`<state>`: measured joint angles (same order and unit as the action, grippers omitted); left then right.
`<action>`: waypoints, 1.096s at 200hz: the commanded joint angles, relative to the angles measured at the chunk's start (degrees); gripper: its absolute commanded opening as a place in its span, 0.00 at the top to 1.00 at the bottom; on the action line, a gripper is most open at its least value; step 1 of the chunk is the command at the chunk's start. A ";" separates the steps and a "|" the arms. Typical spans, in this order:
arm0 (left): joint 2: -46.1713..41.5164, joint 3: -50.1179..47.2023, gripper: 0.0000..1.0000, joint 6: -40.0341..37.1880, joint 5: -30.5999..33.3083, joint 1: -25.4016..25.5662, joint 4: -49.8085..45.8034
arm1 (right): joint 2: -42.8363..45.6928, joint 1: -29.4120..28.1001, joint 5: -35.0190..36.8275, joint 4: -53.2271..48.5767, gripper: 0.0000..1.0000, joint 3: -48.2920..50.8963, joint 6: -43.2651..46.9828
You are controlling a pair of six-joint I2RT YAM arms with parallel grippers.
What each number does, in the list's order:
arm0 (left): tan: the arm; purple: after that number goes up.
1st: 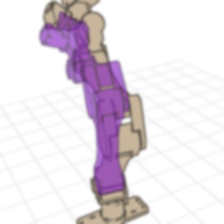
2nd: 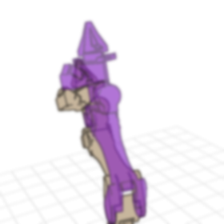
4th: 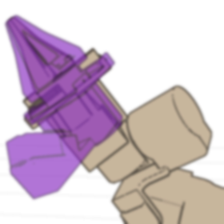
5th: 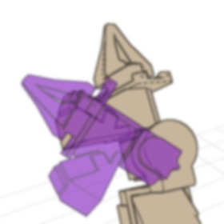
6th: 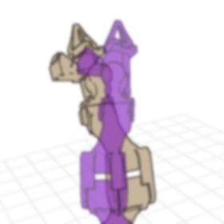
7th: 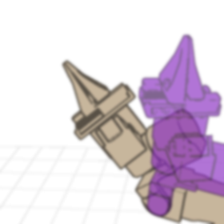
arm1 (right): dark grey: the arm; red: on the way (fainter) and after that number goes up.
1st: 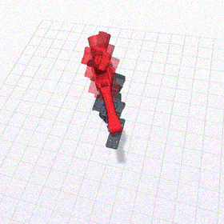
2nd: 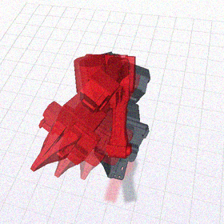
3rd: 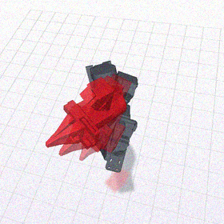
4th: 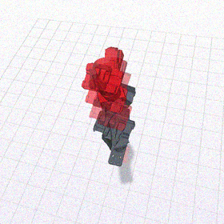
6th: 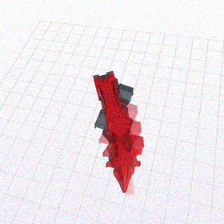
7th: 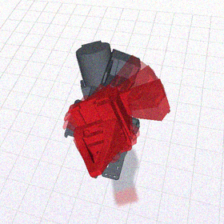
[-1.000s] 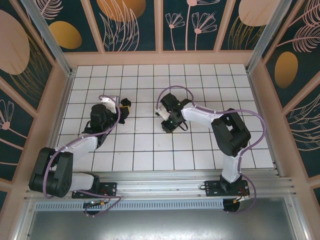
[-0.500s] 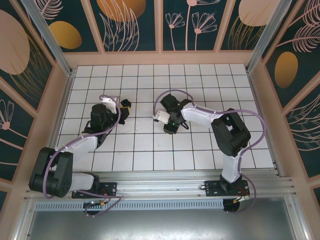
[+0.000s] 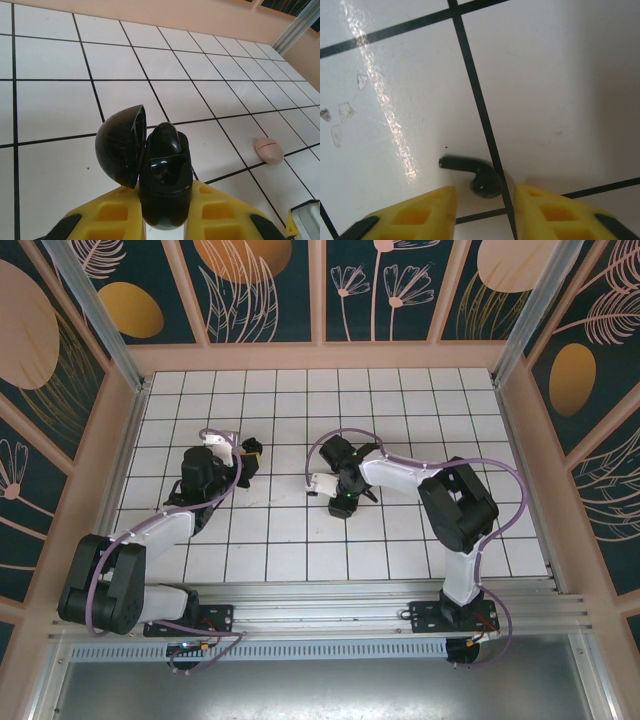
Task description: Insert the wireless bluetooth earbuds into the charging case
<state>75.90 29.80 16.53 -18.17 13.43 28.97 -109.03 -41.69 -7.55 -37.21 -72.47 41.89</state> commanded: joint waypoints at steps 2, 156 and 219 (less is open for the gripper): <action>0.43 1.77 0.91 -1.26 -1.25 -0.42 -0.35 | -0.20 -0.38 -0.51 -2.09 0.59 -0.91 -0.36; 0.39 2.56 0.90 -1.35 -1.51 -0.41 -0.32 | 6.84 1.74 -3.51 3.55 0.66 1.26 -96.49; 0.48 2.62 0.90 -1.46 -1.87 -0.42 -0.23 | 3.81 2.05 -3.81 5.23 0.66 3.53 -101.88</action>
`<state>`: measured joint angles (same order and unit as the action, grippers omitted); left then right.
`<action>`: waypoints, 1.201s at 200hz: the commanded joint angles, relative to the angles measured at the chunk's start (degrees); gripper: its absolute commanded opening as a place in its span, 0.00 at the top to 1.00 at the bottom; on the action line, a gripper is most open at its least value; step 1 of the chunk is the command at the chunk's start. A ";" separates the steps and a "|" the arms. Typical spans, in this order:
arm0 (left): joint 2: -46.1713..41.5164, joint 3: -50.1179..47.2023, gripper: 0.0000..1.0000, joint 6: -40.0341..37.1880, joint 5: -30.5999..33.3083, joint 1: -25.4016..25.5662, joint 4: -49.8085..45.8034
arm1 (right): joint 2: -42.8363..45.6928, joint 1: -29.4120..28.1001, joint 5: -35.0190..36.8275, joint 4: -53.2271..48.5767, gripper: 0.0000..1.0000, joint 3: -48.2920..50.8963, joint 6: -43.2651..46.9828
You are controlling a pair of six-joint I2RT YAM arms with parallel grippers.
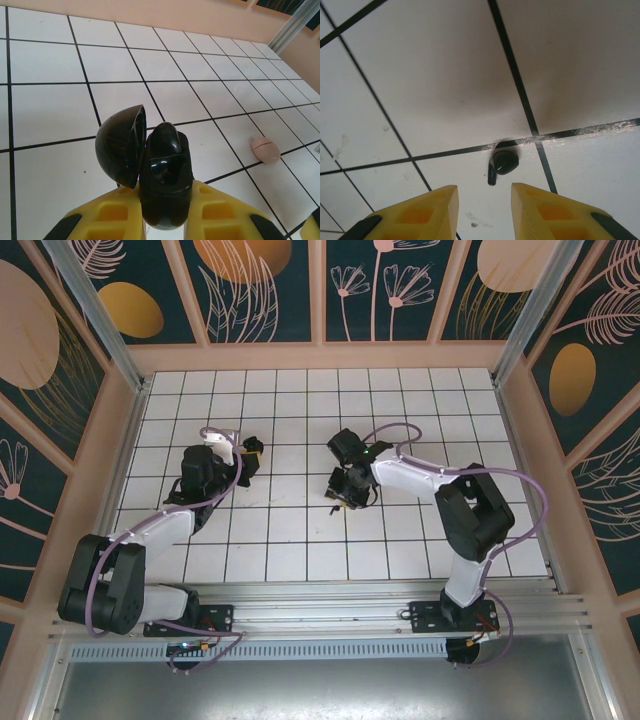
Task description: Insert the wireless bluetooth earbuds into the charging case
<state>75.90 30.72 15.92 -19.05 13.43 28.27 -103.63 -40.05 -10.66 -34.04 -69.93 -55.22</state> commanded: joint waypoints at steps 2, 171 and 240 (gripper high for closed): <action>0.54 1.71 0.91 -0.88 -0.99 -0.36 0.47 | -1.71 0.41 -0.82 2.27 0.66 1.02 -4.73; 0.48 1.80 0.90 -0.94 -0.95 -0.42 -0.23 | -5.87 0.54 0.48 3.08 0.71 1.97 -3.76; 0.64 1.93 0.90 -1.06 -0.81 -0.38 -0.57 | -6.66 0.68 1.32 4.68 0.79 2.47 -3.06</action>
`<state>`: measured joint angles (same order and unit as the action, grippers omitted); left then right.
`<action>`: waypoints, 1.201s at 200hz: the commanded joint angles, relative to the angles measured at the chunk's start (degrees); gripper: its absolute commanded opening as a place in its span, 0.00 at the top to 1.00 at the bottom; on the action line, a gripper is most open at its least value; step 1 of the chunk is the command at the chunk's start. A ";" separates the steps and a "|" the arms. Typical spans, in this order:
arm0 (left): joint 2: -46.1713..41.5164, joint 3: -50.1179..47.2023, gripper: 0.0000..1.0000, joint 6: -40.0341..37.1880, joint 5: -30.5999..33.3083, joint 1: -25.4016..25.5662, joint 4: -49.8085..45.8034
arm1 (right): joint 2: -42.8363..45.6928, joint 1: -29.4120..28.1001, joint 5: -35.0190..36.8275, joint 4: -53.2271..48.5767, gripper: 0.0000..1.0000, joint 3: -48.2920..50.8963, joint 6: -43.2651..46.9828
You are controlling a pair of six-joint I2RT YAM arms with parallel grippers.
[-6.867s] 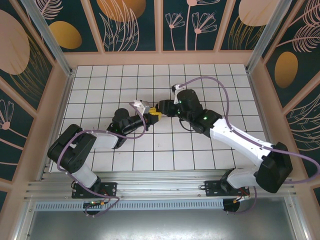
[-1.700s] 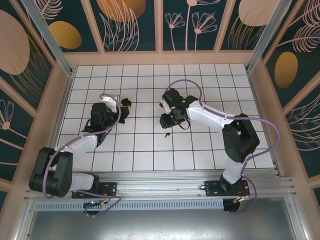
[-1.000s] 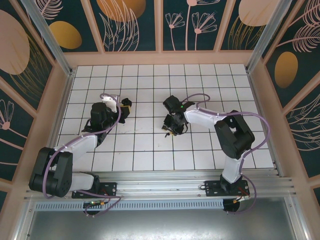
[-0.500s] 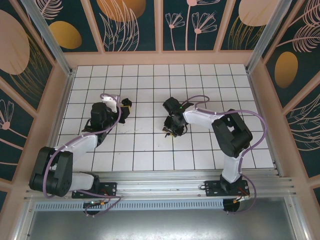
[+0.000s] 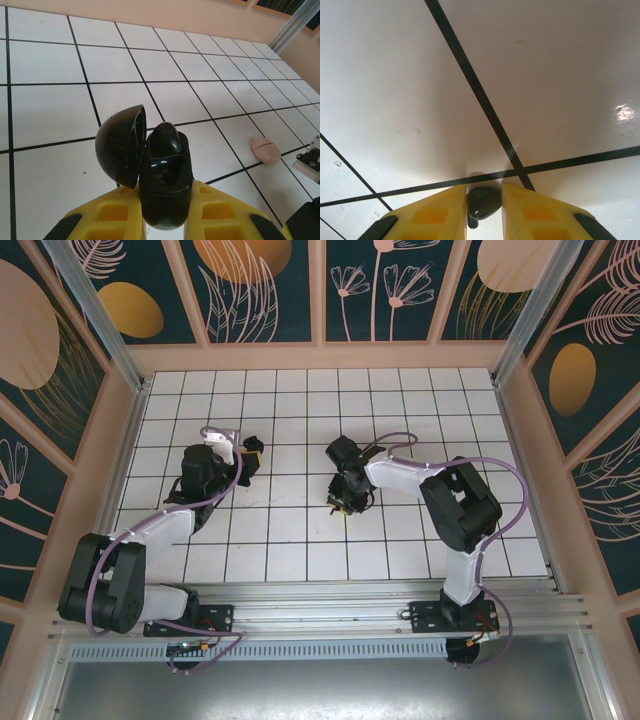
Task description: Insert the wireless bluetooth earbuds into the charging case
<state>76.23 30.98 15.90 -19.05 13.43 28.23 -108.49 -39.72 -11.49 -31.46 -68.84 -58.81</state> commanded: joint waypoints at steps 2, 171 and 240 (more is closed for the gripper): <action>0.32 1.75 0.91 -1.09 -0.81 -0.35 -0.54 | -1.75 0.35 2.21 2.15 0.79 1.37 0.53; 17.76 -1.33 0.93 -6.14 -10.02 11.49 21.62 | 22.35 -0.09 18.24 18.86 0.81 15.38 16.02; 24.92 1.86 0.93 -10.23 -16.66 16.33 27.66 | 27.16 -0.35 17.61 24.10 0.81 15.61 23.15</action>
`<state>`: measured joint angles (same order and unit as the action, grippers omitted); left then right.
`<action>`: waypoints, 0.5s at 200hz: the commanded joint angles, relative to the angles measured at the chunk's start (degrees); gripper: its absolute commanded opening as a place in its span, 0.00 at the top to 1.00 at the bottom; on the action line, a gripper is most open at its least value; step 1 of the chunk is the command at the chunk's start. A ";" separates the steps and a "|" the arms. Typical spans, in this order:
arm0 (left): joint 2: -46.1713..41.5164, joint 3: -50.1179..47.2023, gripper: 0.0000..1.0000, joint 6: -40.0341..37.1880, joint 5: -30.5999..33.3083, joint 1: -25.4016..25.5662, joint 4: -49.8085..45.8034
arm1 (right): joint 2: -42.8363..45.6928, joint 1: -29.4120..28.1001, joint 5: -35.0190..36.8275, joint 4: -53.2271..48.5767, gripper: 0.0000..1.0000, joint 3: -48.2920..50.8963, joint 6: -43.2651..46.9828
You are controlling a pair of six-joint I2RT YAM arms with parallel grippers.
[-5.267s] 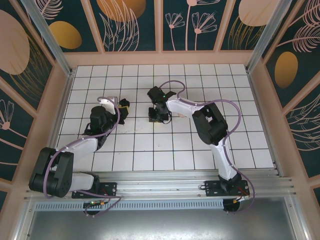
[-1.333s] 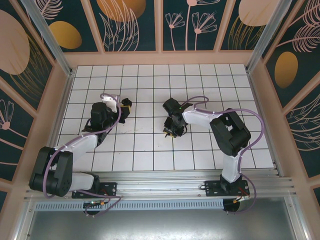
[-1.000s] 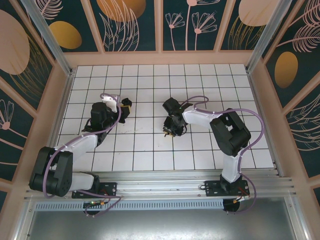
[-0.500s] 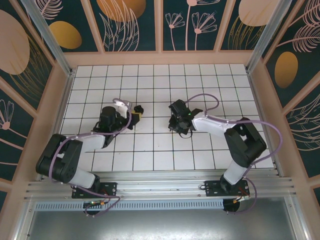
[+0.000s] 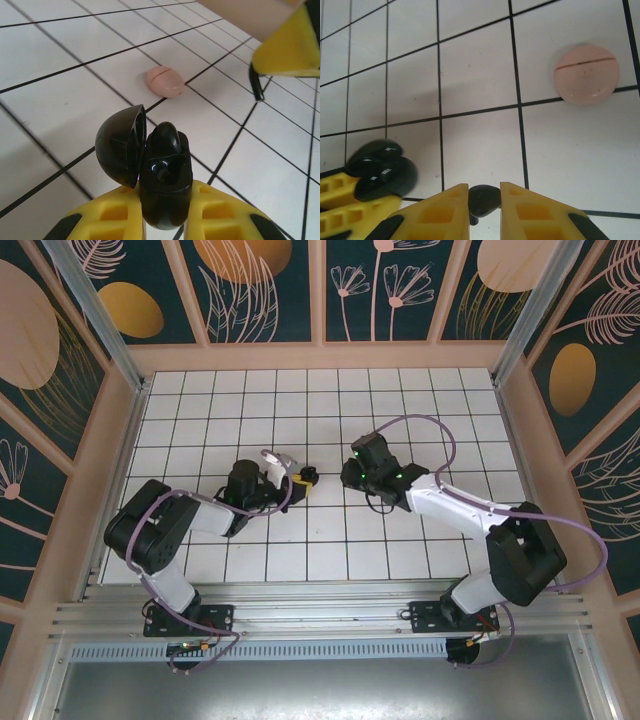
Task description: Insert the wireless bluetooth earbuds into the charging case
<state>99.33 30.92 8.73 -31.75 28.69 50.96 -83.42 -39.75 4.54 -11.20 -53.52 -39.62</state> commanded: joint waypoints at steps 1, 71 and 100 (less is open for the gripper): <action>1.87 1.94 0.93 -3.13 -3.99 1.09 4.98 | 2.15 -0.33 1.56 3.92 0.81 0.27 4.03; 3.28 4.33 0.92 -5.18 -8.13 1.54 4.68 | 2.04 -1.98 -0.63 8.68 0.81 -1.04 7.92; 3.24 4.49 0.93 -4.65 -8.50 1.56 5.37 | 0.77 -2.92 -1.20 9.87 0.81 -2.37 9.16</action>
<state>101.91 34.30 5.08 -37.78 29.98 53.76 -82.13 -41.67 3.68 -4.64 -53.67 -32.84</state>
